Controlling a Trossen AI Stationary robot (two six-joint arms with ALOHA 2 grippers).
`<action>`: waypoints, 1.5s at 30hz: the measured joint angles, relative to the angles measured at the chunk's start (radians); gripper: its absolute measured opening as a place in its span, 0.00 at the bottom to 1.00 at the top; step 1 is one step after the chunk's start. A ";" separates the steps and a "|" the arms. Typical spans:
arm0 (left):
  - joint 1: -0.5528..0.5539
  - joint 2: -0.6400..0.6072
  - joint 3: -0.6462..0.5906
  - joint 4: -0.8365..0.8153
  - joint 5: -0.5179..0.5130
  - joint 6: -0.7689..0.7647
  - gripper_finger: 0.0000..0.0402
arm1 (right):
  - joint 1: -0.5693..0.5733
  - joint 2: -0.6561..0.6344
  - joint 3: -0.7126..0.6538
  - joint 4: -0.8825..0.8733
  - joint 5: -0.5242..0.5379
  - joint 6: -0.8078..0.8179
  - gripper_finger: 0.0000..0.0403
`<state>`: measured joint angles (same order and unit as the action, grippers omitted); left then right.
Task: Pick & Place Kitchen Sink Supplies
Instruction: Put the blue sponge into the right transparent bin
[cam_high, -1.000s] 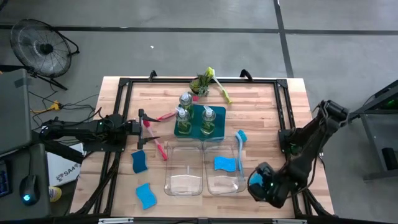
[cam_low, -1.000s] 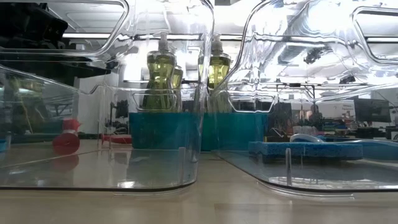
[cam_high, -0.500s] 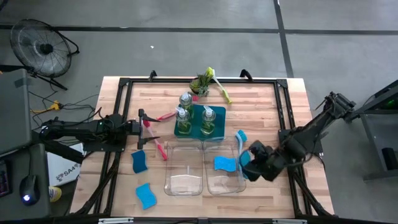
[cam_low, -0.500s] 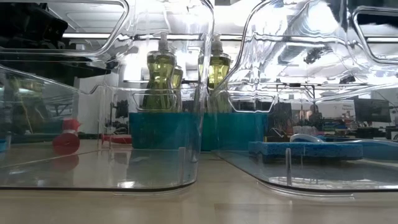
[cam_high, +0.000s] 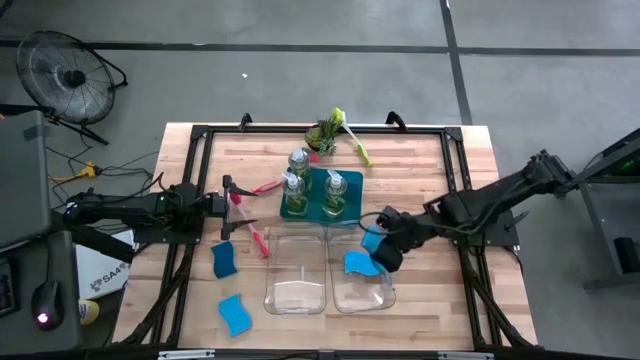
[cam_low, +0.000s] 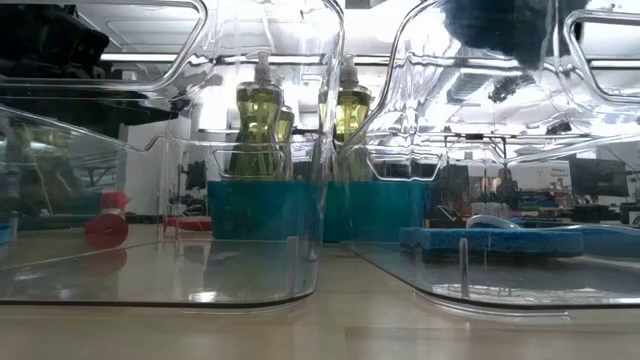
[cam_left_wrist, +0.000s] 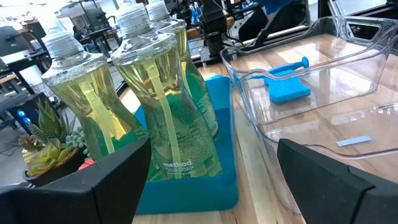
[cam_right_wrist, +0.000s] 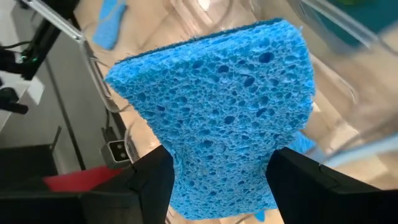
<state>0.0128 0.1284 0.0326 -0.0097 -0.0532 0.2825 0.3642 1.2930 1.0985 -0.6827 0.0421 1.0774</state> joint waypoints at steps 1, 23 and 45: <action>0.000 0.000 0.000 0.000 0.000 0.000 0.86 | -0.013 0.000 0.000 0.012 -0.012 -0.021 0.56; 0.000 0.000 0.000 0.000 0.000 0.000 0.86 | -0.161 0.199 0.001 0.119 -0.295 -0.351 0.56; 0.000 0.000 0.000 0.000 0.000 0.000 0.86 | -0.146 0.424 0.094 0.000 -0.177 -0.632 0.56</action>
<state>0.0128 0.1285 0.0326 -0.0093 -0.0532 0.2826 0.2180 1.7174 1.1923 -0.6825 -0.1349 0.4458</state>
